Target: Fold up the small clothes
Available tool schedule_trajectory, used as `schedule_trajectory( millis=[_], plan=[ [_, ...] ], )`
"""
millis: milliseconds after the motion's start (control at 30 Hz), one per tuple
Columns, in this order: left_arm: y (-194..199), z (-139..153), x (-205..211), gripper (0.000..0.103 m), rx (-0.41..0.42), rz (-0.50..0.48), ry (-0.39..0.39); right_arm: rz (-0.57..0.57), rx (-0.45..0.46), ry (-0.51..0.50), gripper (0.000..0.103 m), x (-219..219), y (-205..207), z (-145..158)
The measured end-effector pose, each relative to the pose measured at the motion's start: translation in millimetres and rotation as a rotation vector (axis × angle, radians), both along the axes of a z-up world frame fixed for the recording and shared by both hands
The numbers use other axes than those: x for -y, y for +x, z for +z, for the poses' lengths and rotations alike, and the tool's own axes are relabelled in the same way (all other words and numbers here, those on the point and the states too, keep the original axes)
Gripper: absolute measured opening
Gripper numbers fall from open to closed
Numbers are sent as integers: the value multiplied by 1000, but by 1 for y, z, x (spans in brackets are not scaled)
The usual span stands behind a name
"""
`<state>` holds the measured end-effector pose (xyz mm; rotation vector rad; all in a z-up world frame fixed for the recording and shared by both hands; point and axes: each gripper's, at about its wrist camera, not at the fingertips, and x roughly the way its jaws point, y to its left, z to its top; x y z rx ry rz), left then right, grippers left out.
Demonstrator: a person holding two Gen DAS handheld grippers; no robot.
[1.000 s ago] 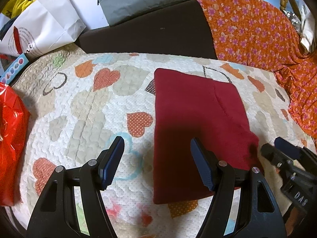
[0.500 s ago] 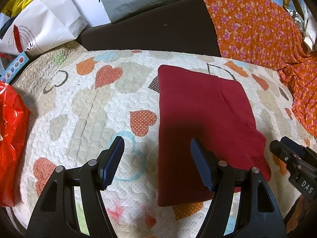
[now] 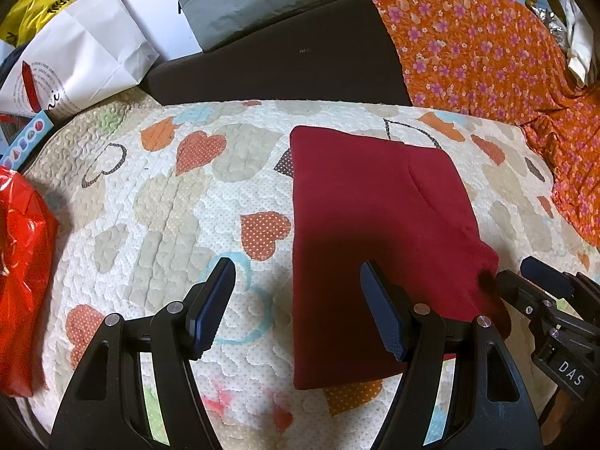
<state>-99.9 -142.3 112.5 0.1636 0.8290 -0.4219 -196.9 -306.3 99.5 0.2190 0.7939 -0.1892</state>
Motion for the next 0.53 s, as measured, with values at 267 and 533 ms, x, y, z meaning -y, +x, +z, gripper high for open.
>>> schedule_trajectory(
  millis=[267,533],
  plan=[
    [-2,1,3,70,4,0,3,5,-5,2,48,-1,0,0],
    [-4,4,3,70,50,-2,0,-1,-3,7,48,1,0,0]
  ],
)
